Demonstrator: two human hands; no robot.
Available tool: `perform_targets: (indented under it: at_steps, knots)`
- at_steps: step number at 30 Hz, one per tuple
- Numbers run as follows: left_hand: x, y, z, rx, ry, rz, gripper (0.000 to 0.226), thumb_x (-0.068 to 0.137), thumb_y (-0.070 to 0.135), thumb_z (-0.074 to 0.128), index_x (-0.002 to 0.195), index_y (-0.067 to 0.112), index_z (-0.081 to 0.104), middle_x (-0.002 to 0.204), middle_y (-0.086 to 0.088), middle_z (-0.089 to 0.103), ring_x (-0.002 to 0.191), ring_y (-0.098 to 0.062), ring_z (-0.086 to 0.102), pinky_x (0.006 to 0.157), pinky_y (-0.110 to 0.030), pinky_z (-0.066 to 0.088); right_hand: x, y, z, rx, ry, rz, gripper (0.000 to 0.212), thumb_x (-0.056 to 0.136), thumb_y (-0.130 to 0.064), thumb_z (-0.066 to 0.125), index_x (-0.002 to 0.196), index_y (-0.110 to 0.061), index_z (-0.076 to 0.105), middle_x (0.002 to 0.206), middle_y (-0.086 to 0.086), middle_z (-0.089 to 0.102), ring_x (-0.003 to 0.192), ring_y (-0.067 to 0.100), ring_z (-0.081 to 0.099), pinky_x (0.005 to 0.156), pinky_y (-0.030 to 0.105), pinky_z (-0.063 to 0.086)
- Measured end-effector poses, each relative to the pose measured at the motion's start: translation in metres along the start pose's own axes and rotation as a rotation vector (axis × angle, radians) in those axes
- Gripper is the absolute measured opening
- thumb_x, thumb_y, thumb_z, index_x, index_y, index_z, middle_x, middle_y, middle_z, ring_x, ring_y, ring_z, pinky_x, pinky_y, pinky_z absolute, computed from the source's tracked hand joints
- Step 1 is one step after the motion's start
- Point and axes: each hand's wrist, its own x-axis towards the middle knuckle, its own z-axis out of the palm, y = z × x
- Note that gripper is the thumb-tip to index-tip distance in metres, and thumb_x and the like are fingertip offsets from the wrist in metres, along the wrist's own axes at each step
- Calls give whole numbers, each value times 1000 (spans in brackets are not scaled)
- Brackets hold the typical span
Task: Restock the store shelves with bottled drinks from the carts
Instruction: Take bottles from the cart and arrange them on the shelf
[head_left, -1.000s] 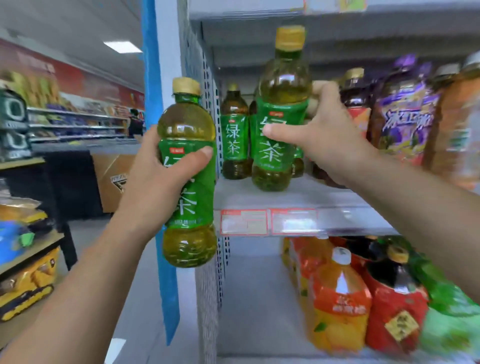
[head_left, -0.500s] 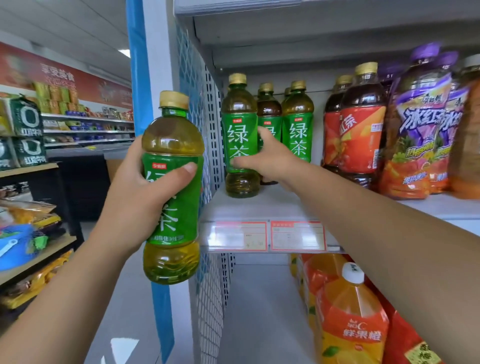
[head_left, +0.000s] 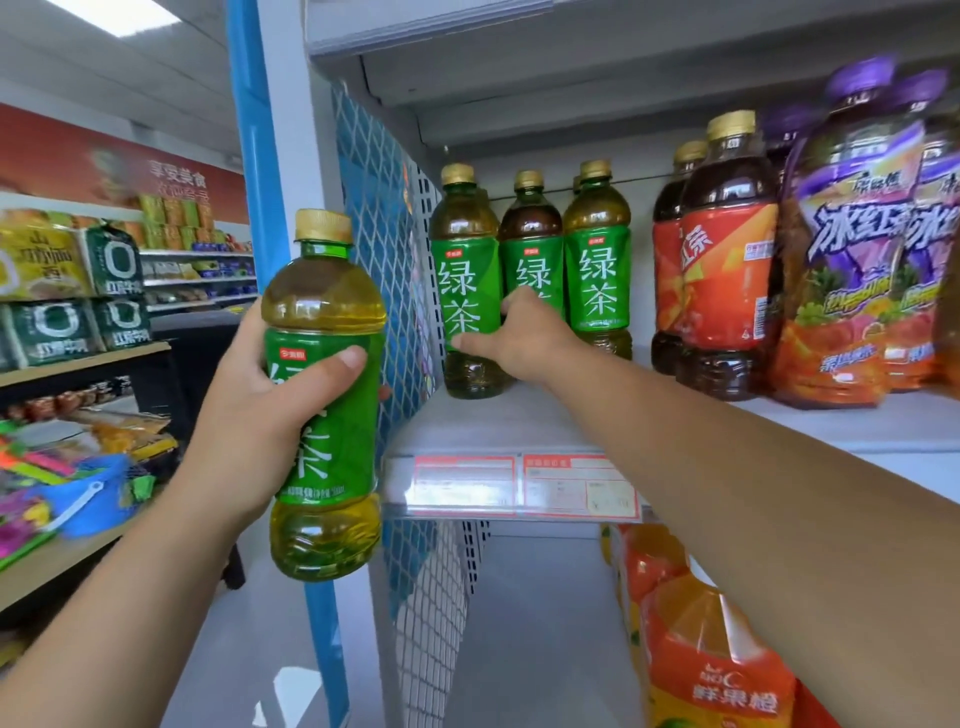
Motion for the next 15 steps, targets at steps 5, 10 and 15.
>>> perform_targets:
  at_steps: [5,10,15]
  knots:
    - [-2,12,4,44,5,-69,36,71,26,76,103,31,61,89,-5,72,79,-33,73,62,-40,58,-18,-12,-15,39,29,-3,72,81,-50,69,132,-6,42,122,5,55,110,24,53,81,27,40]
    - [-4,40,14,-21,-4,-123,38,76,28,72,112,23,59,97,-11,70,88,-37,72,69,-46,59,-73,-34,-49,187,-117,-172,25,85,-24,64,110,-27,58,105,-4,61,99,19,62,91,33,52]
    - [7,67,55,20,-4,11,56,77,43,76,122,18,55,114,-13,69,101,-32,70,85,-55,56,-132,-33,-77,405,-550,-215,52,79,-24,76,125,-31,53,110,-11,69,105,7,65,96,33,49]
